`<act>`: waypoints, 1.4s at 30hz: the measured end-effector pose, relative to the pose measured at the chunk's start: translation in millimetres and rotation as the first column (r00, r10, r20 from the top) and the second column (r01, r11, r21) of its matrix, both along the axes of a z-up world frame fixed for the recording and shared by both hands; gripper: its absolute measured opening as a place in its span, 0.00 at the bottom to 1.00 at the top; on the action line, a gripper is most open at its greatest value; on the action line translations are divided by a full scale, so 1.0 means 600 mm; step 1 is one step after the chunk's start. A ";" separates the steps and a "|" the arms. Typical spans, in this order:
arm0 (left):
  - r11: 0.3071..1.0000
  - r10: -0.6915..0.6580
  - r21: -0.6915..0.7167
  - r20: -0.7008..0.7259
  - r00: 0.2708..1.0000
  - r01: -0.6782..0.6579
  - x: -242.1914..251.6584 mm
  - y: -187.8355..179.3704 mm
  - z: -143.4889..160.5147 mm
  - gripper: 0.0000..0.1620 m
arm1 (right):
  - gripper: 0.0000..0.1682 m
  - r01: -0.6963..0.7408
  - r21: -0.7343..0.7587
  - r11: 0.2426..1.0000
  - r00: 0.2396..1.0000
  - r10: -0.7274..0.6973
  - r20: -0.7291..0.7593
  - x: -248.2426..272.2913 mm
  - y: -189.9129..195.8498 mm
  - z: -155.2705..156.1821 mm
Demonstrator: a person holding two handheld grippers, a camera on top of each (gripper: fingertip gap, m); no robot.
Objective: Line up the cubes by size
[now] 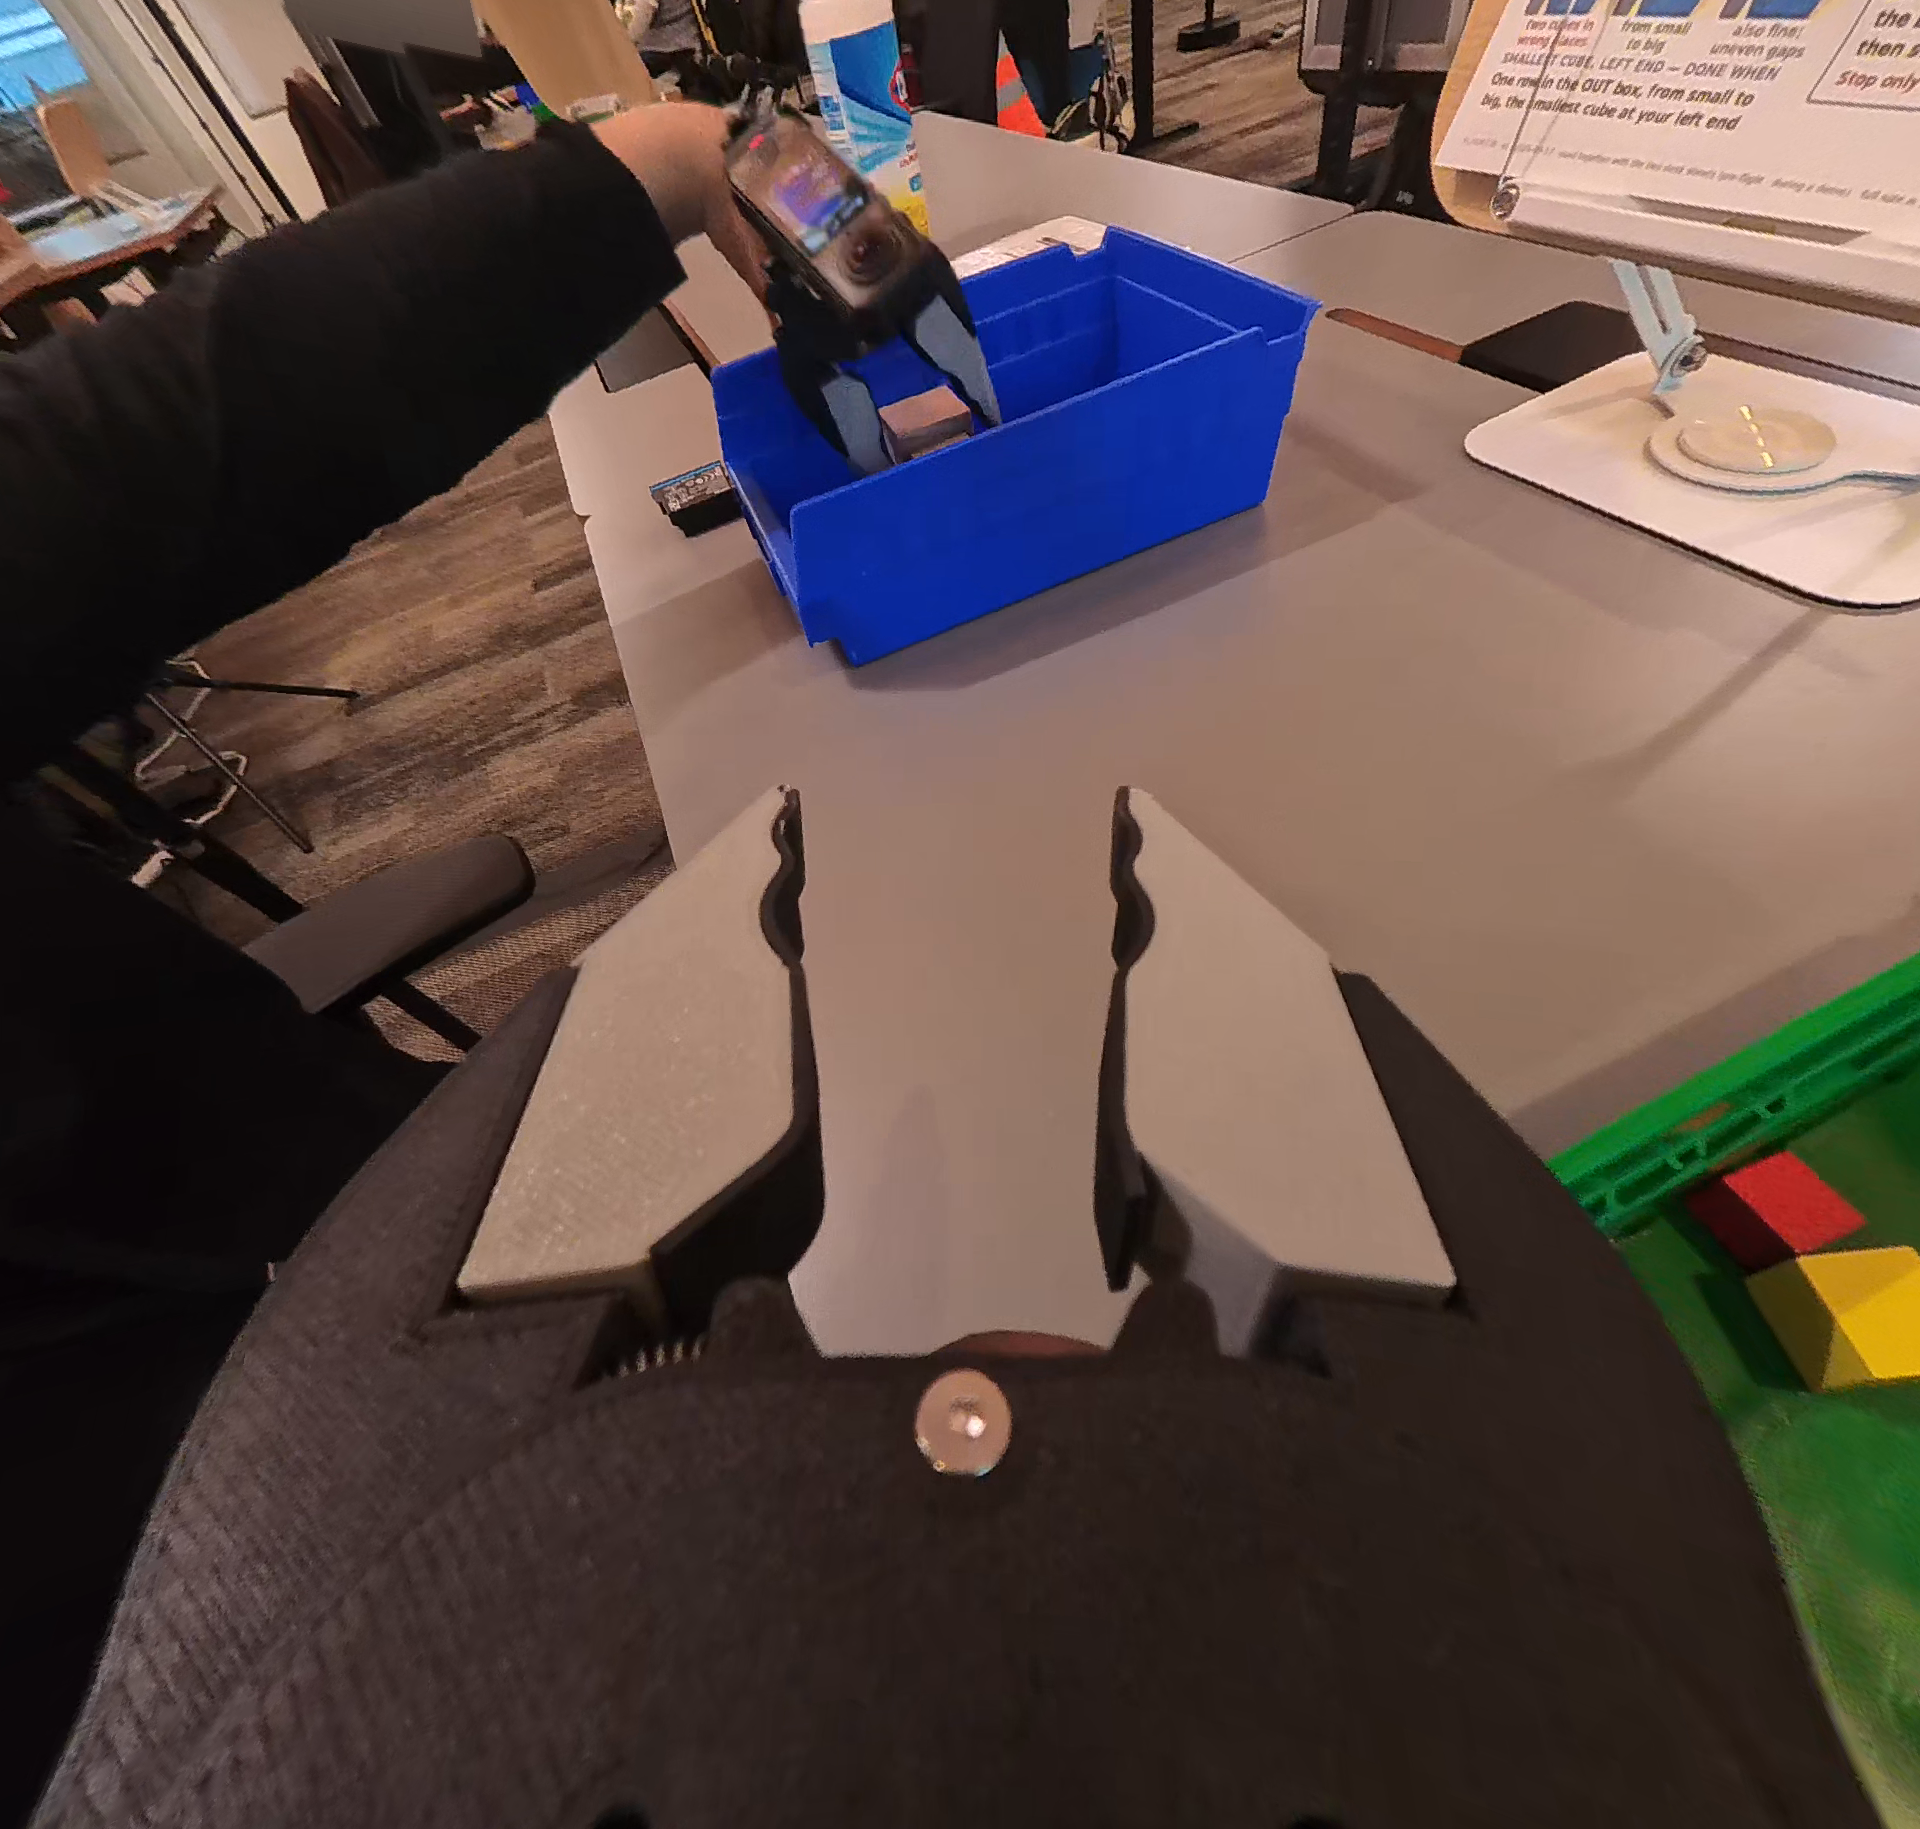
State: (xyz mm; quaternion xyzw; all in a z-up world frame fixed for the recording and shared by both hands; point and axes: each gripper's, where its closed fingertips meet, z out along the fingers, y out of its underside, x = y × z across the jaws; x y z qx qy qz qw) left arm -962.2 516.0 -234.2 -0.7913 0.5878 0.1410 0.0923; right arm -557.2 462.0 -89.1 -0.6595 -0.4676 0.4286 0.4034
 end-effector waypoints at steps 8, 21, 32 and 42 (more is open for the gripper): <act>0.998 -0.059 0.042 0.086 0.995 0.055 0.032 0.011 0.001 0.29 | 0.34 -0.018 -0.011 1.000 1.000 0.018 0.004 -0.004 -0.002 -0.004; 0.517 -0.699 0.854 0.382 0.604 0.059 0.403 -0.155 0.330 0.29 | 0.39 -0.236 -0.046 0.971 0.969 0.231 -0.087 -0.040 -0.092 0.024; 0.304 -0.785 0.945 0.178 0.593 0.119 0.567 -0.257 0.277 0.29 | 0.51 -0.427 -0.147 0.892 0.892 0.389 -0.230 -0.106 -0.196 0.049; 0.293 -0.851 0.951 0.209 0.482 0.104 0.600 -0.277 0.270 0.28 | 0.31 -0.505 -0.250 0.826 0.851 0.430 -0.300 -0.127 -0.199 0.034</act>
